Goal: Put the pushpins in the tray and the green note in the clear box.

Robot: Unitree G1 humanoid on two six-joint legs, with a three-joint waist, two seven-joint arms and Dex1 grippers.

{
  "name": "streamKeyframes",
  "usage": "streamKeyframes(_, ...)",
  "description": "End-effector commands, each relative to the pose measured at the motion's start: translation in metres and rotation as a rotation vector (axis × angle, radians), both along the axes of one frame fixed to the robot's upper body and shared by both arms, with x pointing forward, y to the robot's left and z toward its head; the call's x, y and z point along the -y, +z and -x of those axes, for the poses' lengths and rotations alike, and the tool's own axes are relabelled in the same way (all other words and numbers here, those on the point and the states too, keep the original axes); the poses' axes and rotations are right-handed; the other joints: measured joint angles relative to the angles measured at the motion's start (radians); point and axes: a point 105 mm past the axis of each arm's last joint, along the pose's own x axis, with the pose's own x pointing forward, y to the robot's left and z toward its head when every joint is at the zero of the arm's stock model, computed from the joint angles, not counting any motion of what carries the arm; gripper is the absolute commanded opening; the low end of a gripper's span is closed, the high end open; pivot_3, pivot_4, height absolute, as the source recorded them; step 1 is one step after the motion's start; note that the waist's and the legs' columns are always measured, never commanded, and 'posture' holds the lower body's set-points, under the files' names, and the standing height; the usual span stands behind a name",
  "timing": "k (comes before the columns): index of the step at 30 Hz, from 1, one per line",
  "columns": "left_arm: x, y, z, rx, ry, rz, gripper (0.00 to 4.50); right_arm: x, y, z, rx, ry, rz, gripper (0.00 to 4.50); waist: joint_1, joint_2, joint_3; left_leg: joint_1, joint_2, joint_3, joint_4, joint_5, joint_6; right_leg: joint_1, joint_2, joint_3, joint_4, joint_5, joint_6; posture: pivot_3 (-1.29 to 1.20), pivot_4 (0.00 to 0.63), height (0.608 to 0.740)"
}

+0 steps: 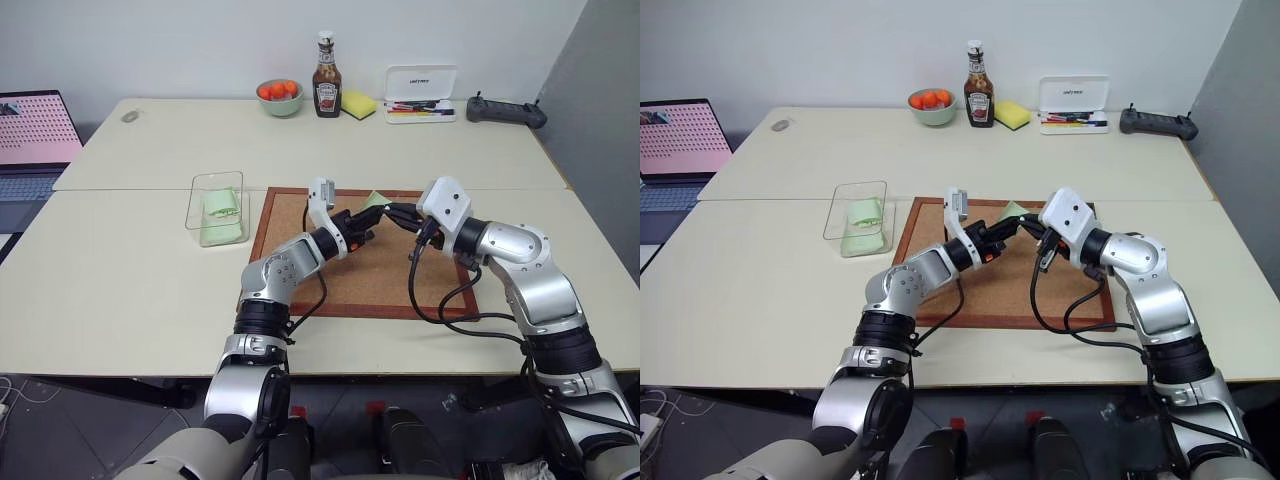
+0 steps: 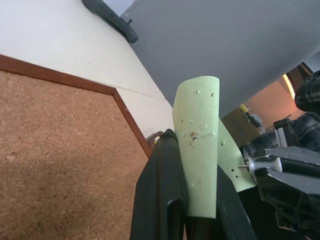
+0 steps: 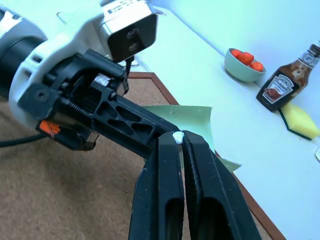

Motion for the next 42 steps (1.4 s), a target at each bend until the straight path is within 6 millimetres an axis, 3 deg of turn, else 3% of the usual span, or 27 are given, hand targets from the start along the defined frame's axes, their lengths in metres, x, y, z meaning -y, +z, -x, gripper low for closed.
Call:
streamKeyframes(1,0.001,0.013,0.003,0.115,0.001,-0.031,0.08,0.002,0.016,0.004,0.038,-0.009,-0.054,0.00,0.000,0.000,0.000,0.000,0.000,0.000,0.000,0.000,0.000,0.000,0.000,0.000,0.000,0.000,0.000,0.00,0.150,0.740)
streamKeyframes(13,-0.002,-0.001,0.000,0.239,0.041,-0.212,0.08,0.003,0.020,0.003,0.032,-0.024,-0.089,0.00,0.000,0.000,0.000,0.000,0.000,0.000,0.000,0.000,0.000,0.000,0.000,0.000,0.000,0.000,0.000,0.00,0.150,0.740)
streamKeyframes(21,-0.004,-0.002,-0.004,0.263,0.070,-0.235,0.08,0.013,0.027,0.004,0.026,-0.060,-0.132,0.00,0.000,0.000,0.000,0.000,0.000,0.000,0.000,0.000,0.000,0.000,0.000,0.000,0.000,0.000,0.000,0.00,0.150,0.740)
streamKeyframes(27,-0.010,0.000,-0.004,0.236,0.075,-0.222,0.08,0.062,0.006,0.002,-0.026,-0.227,-0.049,0.00,0.004,0.000,0.000,-0.001,0.000,0.000,0.000,0.000,0.000,0.000,0.000,0.000,0.000,0.000,0.000,0.00,0.150,0.740)
streamKeyframes(31,-0.009,0.002,-0.001,0.248,0.056,-0.240,0.08,0.120,-0.031,-0.001,-0.072,-0.406,0.190,0.00,0.005,0.000,0.000,-0.001,-0.001,0.000,0.000,0.000,0.000,0.000,-0.001,0.000,-0.001,0.000,0.000,0.00,0.150,0.740)
streamKeyframes(37,-0.006,0.002,0.002,0.268,0.046,-0.268,0.08,0.159,-0.053,-0.009,-0.043,-0.515,0.415,0.00,-0.005,0.000,0.000,0.000,0.000,0.002,0.000,0.000,0.000,0.000,0.000,0.001,0.000,0.000,0.000,0.00,0.150,0.740)
streamKeyframes(42,-0.006,0.003,0.000,0.270,0.053,-0.279,0.08,0.169,-0.063,-0.016,-0.070,-0.554,0.419,0.00,-0.005,0.000,0.000,0.001,0.000,0.002,0.000,0.000,0.000,0.000,0.000,0.001,0.000,0.000,0.000,0.00,0.150,0.740)
